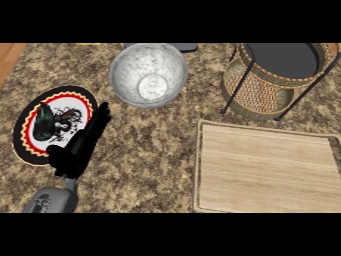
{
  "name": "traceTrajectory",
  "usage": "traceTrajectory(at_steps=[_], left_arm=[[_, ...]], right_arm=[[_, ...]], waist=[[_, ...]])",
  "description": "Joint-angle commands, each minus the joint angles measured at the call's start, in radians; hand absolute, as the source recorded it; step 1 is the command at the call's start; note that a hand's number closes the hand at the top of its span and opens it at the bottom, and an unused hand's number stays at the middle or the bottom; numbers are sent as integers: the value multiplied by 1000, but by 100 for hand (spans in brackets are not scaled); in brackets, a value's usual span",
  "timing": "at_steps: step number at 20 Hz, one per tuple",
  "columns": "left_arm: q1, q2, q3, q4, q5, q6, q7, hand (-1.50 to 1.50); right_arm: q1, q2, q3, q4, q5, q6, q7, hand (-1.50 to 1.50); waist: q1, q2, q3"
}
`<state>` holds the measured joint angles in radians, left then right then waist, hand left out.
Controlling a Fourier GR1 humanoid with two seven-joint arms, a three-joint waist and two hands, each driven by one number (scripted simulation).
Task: Pick the croissant from the tray and place it in the tiered basket
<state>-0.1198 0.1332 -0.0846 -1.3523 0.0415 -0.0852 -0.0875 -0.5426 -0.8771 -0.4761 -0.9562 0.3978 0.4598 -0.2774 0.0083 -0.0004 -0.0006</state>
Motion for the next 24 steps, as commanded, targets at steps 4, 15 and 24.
traceTrajectory(at_steps=[4, 15, 24], left_arm=[[12, -37, -21, 52, -23, -3, -63, 0], [38, -17, -11, -34, -29, -9, -5, 0], [19, -20, 0, -50, -20, -19, 46, 0]], right_arm=[[-221, 138, 80, -133, -48, 14, 348, 150], [-562, 228, 216, 109, 35, -35, 499, 150], [-669, 378, 277, 301, 107, -154, 447, 150]], waist=[[1, -1, -1], [20, 5, 0], [21, 6, 1]])
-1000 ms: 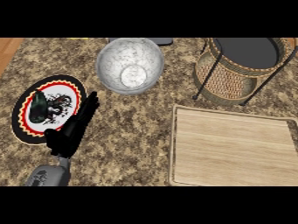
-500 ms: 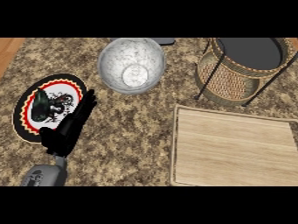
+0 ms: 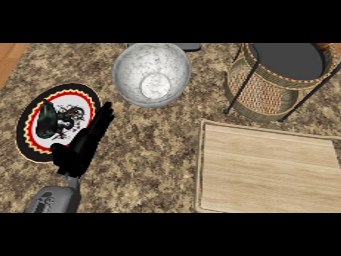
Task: Pick the croissant from the tray and place it in the tiered basket
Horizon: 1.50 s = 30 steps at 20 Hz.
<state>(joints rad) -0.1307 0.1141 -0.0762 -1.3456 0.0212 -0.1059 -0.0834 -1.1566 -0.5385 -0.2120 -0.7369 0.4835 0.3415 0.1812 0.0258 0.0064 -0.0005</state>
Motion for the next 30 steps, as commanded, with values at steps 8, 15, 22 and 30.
traceTrajectory(at_steps=[8, 15, 22, 30], left_arm=[[3, -16, -6, -24, -16, 5, 9, 0], [-12, -21, -1, 4, -24, 10, 3, 0], [41, 7, 19, -51, -9, -8, 10, 0], [44, -18, -2, -42, -19, -8, 2, 0]], right_arm=[[-64, 141, -10, 246, 18, -136, -115, 150], [-169, 159, -141, 346, -121, -34, 165, 150], [-123, 178, -218, 308, -230, -44, 229, -150], [-76, 61, -223, 217, -149, -372, 161, -150]], waist=[[3, 2, 1], [-1, 2, 0], [-14, -8, 1], [-12, -6, 0]])
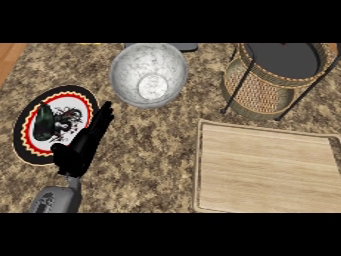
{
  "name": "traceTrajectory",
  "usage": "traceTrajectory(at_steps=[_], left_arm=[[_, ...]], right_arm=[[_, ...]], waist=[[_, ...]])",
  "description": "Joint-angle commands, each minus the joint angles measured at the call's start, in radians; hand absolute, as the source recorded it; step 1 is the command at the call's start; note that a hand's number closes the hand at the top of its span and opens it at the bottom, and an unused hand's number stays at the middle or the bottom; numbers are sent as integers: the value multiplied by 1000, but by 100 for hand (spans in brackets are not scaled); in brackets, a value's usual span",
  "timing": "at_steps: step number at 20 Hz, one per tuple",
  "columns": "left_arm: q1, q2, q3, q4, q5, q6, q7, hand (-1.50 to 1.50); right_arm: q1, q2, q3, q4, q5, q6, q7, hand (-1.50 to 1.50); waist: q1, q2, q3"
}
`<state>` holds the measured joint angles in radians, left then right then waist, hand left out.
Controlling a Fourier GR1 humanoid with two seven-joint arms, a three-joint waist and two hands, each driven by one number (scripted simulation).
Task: Pick the croissant from the tray and place it in the tiered basket
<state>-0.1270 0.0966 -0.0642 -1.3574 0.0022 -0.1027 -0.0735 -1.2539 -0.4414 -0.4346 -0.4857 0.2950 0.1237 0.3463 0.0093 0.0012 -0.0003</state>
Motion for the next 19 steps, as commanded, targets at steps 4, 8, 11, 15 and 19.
traceTrajectory(at_steps=[4, 8, 11, 15, 19], left_arm=[[5, 28, 31, 9, 22, -27, -17, 0], [-10, -6, 9, -4, -6, 17, 17, 0], [-1, 11, 32, 27, 17, -15, -22, 0], [2, 21, 33, -19, 23, -21, 9, 0], [10, 27, 21, -15, 18, -42, -5, 0]], right_arm=[[77, -168, -64, -57, 19, -199, -78, -150], [114, -281, -167, -32, -57, -183, -172, -150], [182, -387, -235, -13, -127, -63, -228, -150], [285, -508, -308, 54, -185, 44, -300, -150], [354, -660, -332, 134, -203, 217, -332, -150]], waist=[[-8, 3, 1], [2, 8, 2], [-10, 6, 2], [-1, 7, 3], [5, 12, 5]])
